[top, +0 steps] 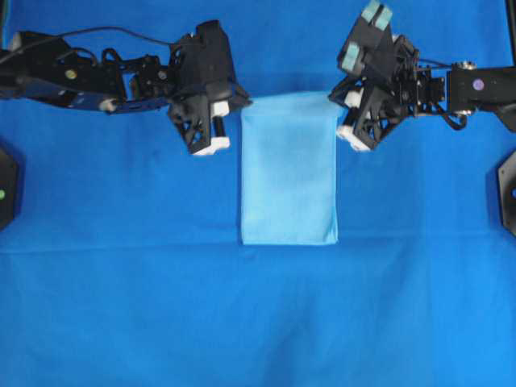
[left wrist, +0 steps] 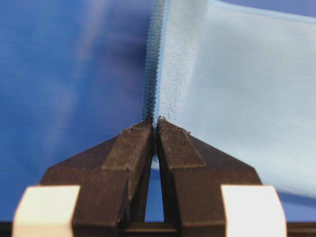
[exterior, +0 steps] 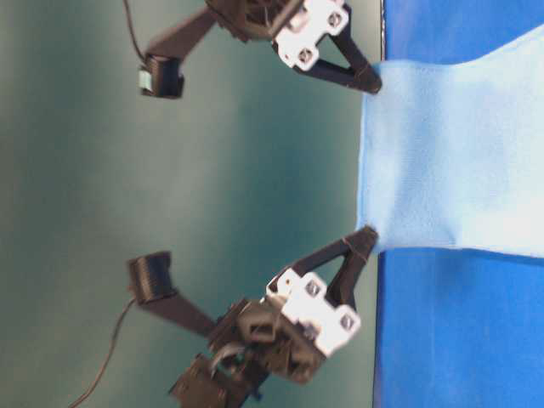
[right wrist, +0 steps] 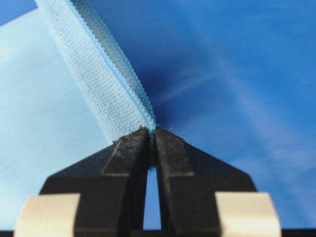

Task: Fold the light blue towel.
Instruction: 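Fold the far half toward the near edge with both grippers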

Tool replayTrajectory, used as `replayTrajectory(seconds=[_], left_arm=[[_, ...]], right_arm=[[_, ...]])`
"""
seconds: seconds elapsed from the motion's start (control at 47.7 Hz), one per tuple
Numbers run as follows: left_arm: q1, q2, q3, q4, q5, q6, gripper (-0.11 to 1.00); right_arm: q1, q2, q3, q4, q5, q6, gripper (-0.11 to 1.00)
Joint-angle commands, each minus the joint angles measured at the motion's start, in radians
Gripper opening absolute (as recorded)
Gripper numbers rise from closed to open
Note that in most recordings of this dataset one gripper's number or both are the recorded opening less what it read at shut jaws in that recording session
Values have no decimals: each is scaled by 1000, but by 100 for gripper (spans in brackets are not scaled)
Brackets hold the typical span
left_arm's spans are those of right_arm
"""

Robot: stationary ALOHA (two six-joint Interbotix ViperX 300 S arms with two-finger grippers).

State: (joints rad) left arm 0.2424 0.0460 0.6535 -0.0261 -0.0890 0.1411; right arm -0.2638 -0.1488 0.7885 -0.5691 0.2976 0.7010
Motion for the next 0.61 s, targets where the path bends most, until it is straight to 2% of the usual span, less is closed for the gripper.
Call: replayTrajectory(seconds=[0.0, 0.147, 0.23, 0.44, 0.587], left_arm=[[-67, -51, 14, 0, 18, -11, 2], [-179, -55, 40, -2, 15, -21, 2], [-239, -43, 41, -2, 3, -40, 2], [-307, 31, 37, -2, -40, -84, 2], [-313, 84, 38, 0, -41, -92, 2]], right_arm=[[58, -37, 0, 34, 43, 5, 4], [178, -38, 9, 112, 94, 11, 4], [233, -38, 14, 137, 101, 28, 4], [311, -29, 23, 146, 98, 77, 4], [319, -3, 29, 146, 97, 110, 4]])
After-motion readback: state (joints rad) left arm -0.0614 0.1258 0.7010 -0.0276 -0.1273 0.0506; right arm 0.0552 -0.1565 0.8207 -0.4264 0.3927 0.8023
